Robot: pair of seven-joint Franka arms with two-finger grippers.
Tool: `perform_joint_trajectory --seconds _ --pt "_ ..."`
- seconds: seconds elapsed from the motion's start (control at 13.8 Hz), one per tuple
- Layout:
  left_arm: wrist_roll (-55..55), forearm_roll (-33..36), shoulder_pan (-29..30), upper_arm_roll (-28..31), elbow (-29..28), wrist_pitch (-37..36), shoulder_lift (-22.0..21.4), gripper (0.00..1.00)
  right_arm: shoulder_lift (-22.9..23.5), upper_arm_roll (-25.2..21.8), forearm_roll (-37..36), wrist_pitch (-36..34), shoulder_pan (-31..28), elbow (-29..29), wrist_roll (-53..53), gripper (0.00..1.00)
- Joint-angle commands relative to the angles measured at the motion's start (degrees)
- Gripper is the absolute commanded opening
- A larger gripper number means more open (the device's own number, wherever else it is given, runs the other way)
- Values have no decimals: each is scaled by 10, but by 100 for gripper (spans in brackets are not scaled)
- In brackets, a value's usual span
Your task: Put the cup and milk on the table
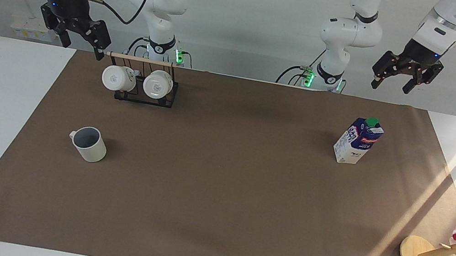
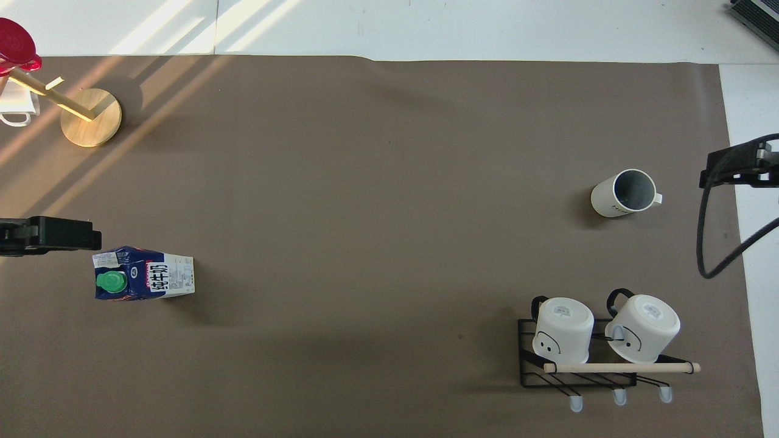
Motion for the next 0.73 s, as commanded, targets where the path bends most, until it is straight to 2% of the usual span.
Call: perform_joint_trajectory --seconds 0.0,0.65 --pt "-8 -9 0 2 10 -22 4 100 2 3 12 3 -7 2 -13 100" --pt "-9 -7 9 7 10 -22 4 100 1 4 12 -4 -6 2 -17 100"
